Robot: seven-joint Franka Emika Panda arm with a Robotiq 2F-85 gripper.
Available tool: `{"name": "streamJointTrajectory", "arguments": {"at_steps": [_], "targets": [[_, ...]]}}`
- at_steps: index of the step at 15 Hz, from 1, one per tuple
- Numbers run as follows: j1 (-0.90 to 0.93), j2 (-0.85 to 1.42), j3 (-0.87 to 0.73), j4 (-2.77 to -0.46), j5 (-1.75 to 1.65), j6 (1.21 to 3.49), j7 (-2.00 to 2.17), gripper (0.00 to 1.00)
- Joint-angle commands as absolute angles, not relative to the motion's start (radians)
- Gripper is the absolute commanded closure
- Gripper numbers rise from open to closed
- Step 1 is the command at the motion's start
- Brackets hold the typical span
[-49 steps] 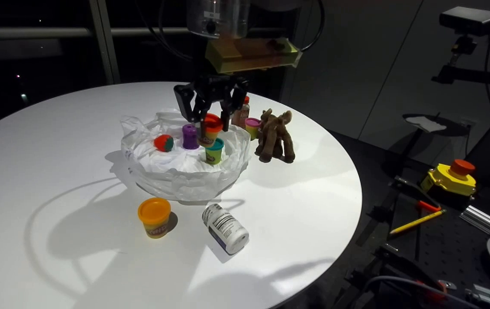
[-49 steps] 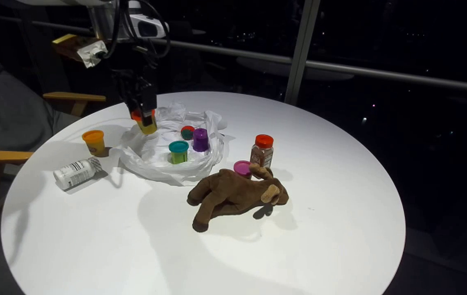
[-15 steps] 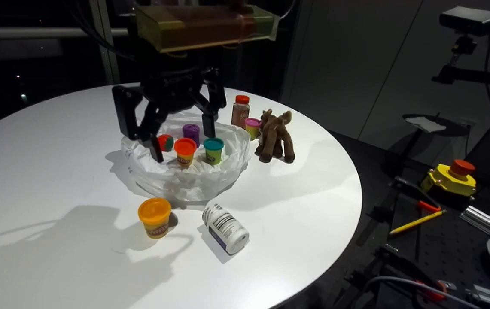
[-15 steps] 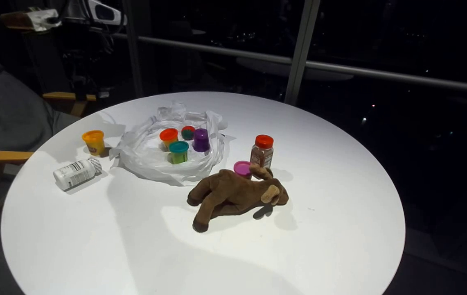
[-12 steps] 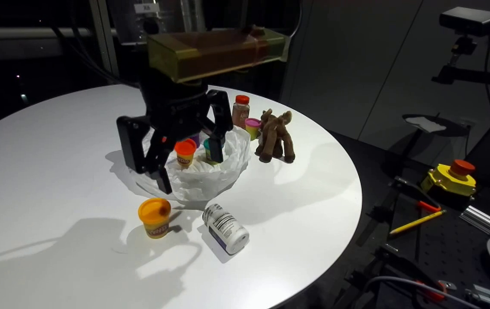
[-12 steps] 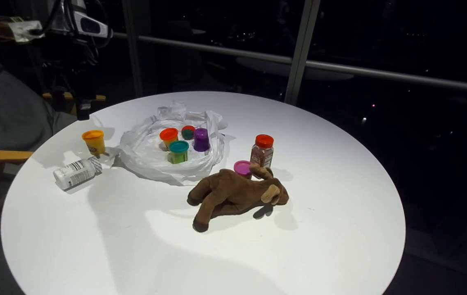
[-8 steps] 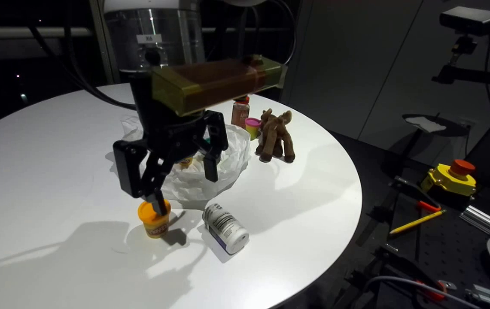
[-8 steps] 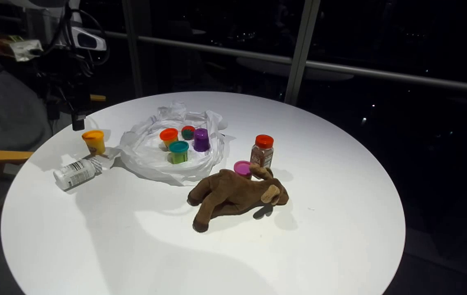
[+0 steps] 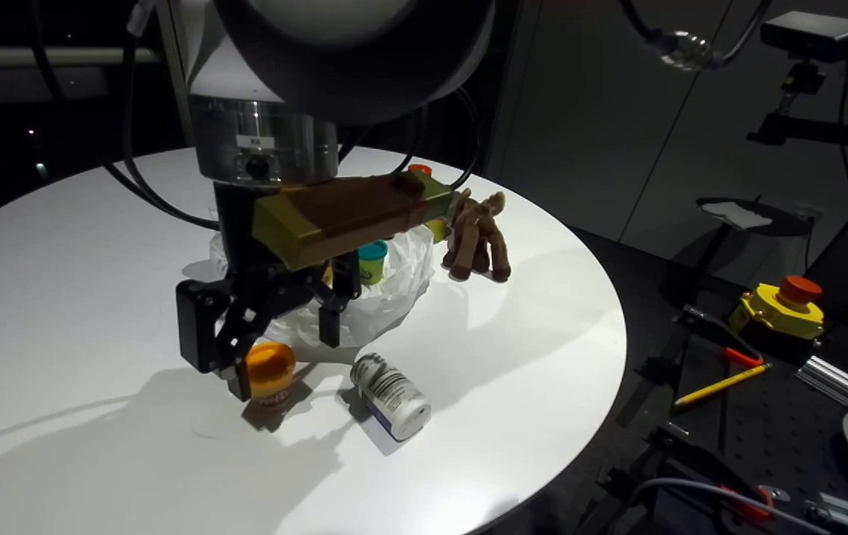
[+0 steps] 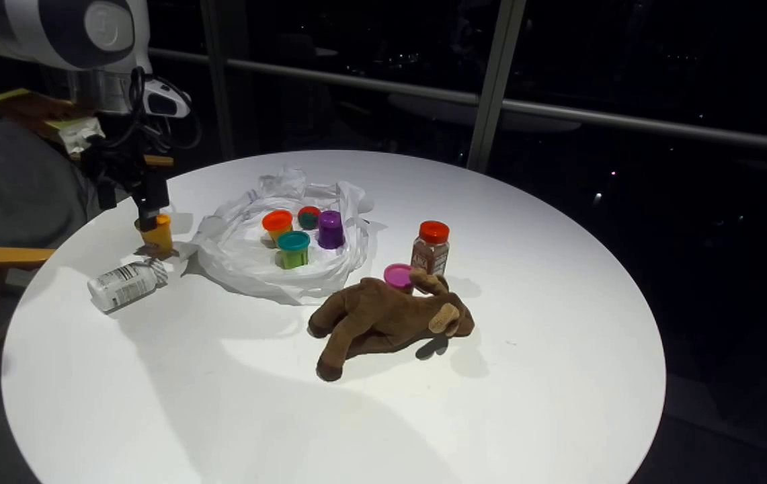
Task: Put the objects on the table in the plastic
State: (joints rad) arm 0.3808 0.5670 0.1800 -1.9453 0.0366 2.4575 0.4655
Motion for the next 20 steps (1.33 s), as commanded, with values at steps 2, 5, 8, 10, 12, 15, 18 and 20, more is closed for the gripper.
{"name": "streamJointTrajectory", "arguments": {"at_steps": [2, 5, 8, 10, 12, 15, 18, 20], "targets": [[0.363, 0.642, 0.181, -1.877, 0.078, 2.499, 0.405, 0.0], [0.357, 0.673, 0.181, -1.848, 0.083, 2.505, 0.392, 0.0], [0.352, 0.696, 0.183, -1.822, 0.092, 2.504, 0.379, 0.0], [0.355, 0.697, 0.181, -1.816, 0.092, 2.496, 0.377, 0.26], [0.363, 0.687, 0.175, -1.828, 0.086, 2.51, 0.386, 0.42], [0.379, 0.67, 0.165, -1.847, 0.072, 2.52, 0.401, 0.65], [0.388, 0.656, 0.161, -1.861, 0.067, 2.528, 0.407, 0.72], [0.389, 0.638, 0.166, -1.862, 0.071, 2.51, 0.407, 0.72]]}}
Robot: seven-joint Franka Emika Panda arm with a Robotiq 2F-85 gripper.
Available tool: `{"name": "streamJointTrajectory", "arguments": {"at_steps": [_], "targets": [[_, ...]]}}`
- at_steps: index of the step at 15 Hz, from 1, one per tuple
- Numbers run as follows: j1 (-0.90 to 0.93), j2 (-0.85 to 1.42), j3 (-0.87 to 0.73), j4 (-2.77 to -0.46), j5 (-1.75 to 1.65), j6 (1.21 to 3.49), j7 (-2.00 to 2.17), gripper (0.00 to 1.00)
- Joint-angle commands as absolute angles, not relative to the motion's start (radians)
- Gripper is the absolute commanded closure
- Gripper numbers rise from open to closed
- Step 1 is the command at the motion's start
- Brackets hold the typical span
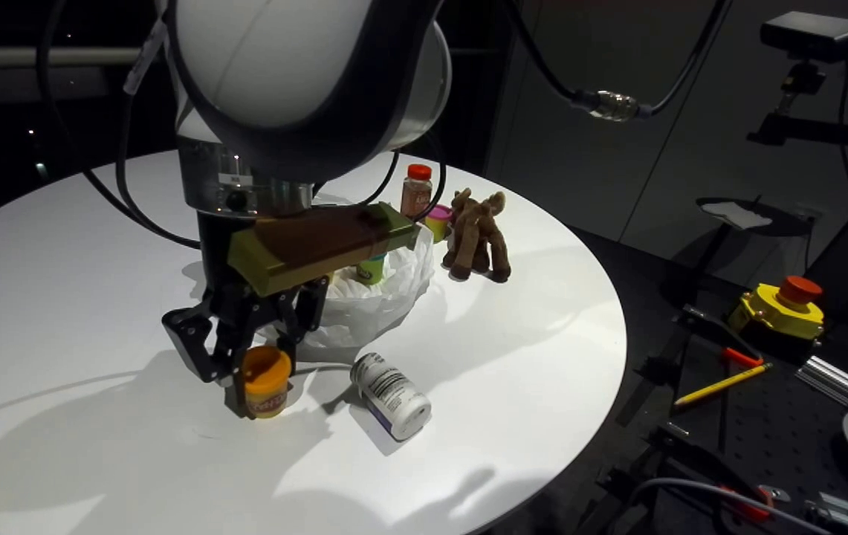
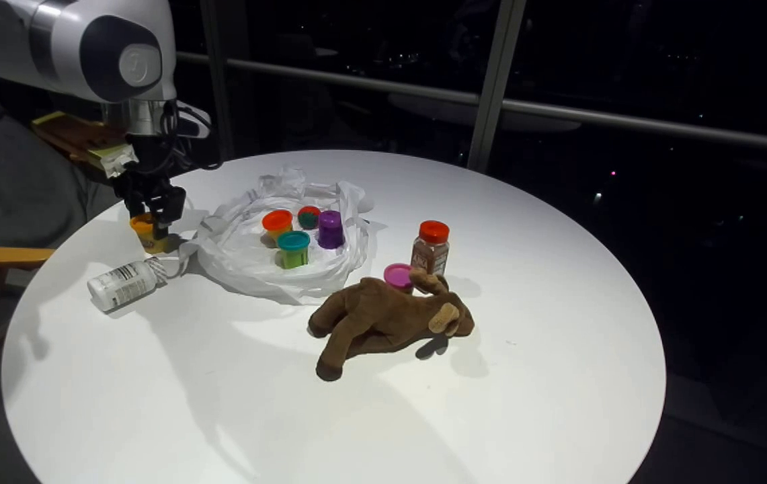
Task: Put the objects on the table in the plastic
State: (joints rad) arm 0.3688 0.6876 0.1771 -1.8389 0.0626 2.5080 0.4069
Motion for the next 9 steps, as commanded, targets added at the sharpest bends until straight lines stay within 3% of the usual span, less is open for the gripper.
{"name": "streamJointTrajectory", "arguments": {"at_steps": [1, 9], "targets": [[0.393, 0.617, 0.164, -1.862, 0.069, 2.498, 0.414, 0.72], [0.375, 0.472, 0.098, -1.882, 0.039, 2.492, 0.453, 0.72]]}}
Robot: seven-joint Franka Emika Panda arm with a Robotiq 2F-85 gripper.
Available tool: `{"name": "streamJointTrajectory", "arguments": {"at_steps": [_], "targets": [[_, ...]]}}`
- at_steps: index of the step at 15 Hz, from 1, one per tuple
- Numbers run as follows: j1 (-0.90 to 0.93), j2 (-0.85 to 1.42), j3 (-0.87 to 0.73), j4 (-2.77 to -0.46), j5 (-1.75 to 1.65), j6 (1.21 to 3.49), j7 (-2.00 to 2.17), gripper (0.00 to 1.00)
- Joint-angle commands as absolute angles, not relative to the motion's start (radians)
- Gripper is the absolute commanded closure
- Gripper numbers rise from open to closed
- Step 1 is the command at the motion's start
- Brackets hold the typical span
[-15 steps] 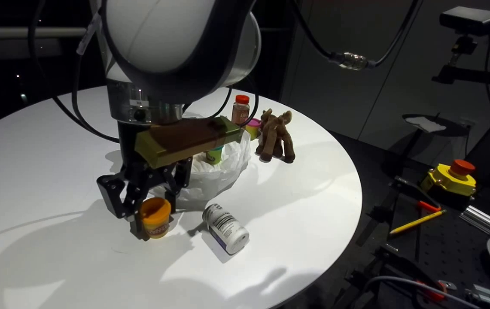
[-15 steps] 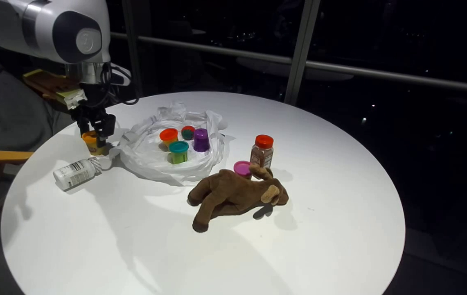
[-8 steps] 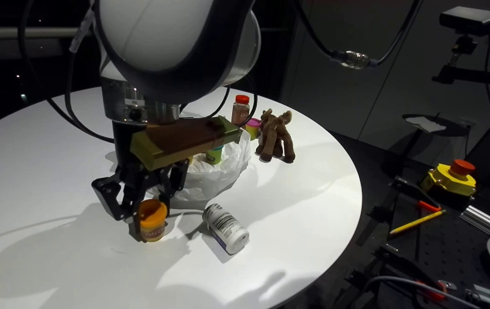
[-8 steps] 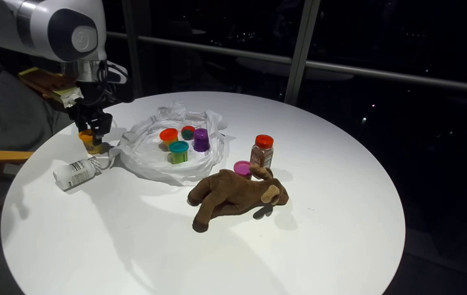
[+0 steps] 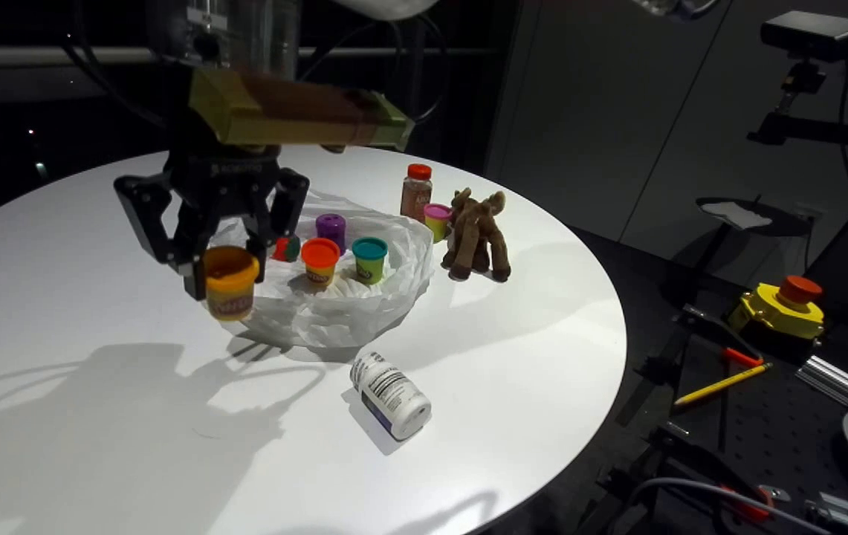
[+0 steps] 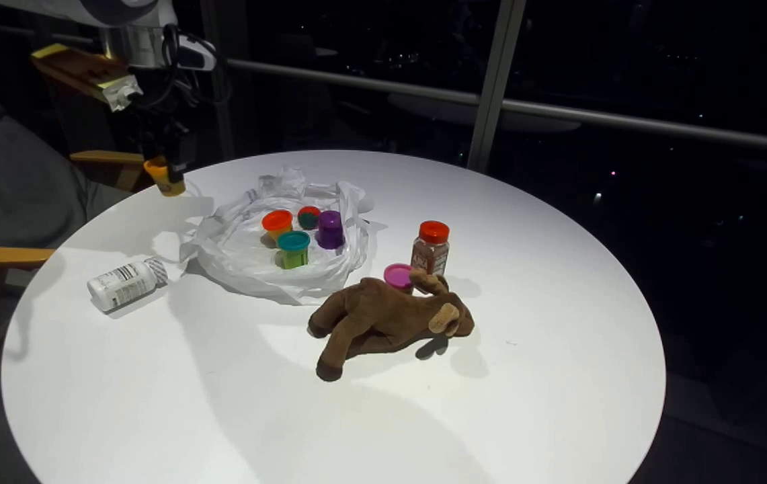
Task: Put the objects on the table in the plastic
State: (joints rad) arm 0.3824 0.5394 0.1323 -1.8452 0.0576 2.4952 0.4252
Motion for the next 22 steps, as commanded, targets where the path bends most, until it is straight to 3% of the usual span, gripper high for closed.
{"name": "streamJointTrajectory", "arguments": {"at_steps": [1, 22], "targets": [[0.365, 0.467, 0.087, -1.883, 0.042, 2.495, 0.452, 0.72], [0.224, 0.468, 0.074, -1.998, 0.116, 2.476, 0.405, 0.72]]}}
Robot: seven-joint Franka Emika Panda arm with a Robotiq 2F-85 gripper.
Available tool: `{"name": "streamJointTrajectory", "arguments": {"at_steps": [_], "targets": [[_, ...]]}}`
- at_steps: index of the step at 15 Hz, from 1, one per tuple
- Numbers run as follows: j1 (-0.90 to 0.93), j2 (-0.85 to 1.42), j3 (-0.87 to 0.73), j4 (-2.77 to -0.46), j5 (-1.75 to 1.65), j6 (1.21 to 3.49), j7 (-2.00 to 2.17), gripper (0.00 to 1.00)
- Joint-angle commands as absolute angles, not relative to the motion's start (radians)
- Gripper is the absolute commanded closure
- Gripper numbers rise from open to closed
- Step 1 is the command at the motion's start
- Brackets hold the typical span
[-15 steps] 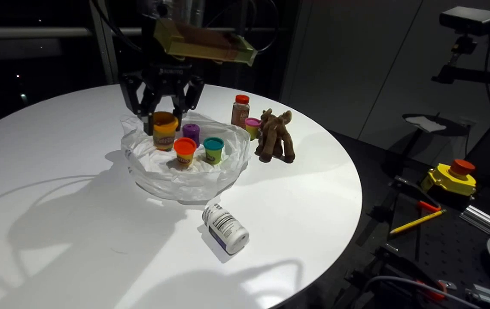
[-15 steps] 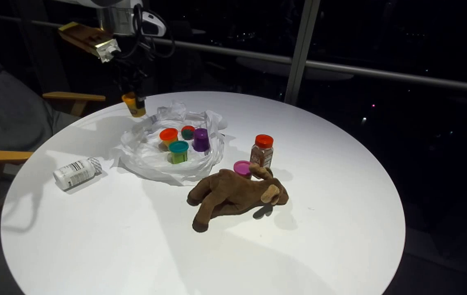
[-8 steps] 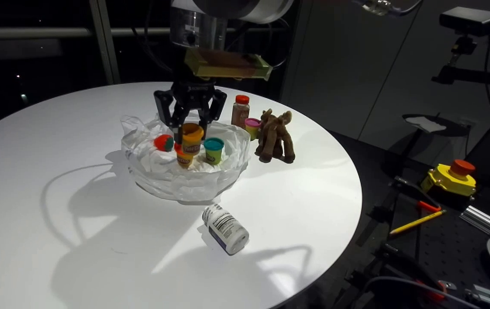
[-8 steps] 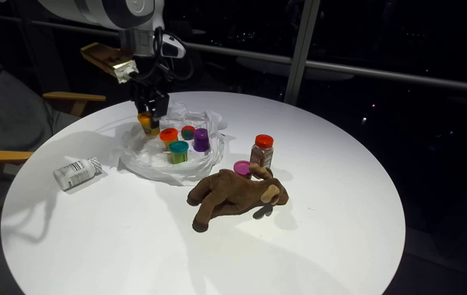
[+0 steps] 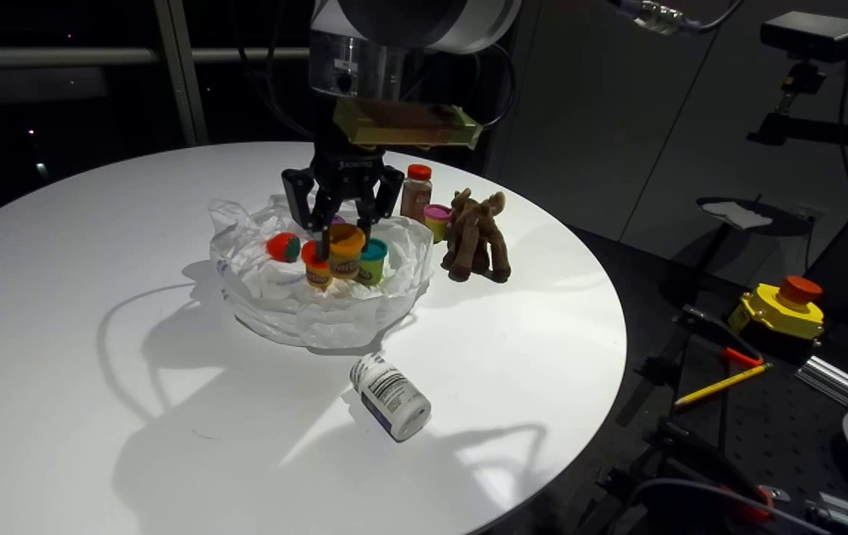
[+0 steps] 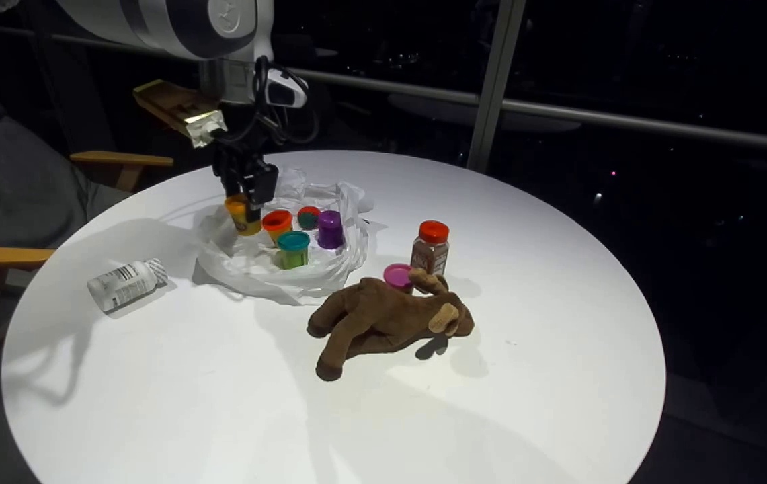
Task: Put the objects on the table in the plastic
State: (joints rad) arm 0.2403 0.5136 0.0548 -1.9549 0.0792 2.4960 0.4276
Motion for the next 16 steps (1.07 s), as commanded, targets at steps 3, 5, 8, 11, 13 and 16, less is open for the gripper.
{"name": "streamJointTrajectory", "arguments": {"at_steps": [3, 5, 8, 11, 13, 16], "targets": [[0.221, 0.492, 0.072, -1.997, 0.127, 2.467, 0.407, 0.72], [0.214, 0.514, 0.07, -1.992, 0.137, 2.477, 0.404, 0.72], [0.199, 0.538, 0.071, -1.992, 0.142, 2.584, 0.382, 0.72], [0.188, 0.552, 0.071, -1.986, 0.141, 2.619, 0.367, 0.72], [0.176, 0.555, 0.082, -1.985, 0.148, 2.596, 0.35, 0.22], [0.163, 0.538, 0.102, -2.001, 0.162, 2.577, 0.319, 0.08]]}}
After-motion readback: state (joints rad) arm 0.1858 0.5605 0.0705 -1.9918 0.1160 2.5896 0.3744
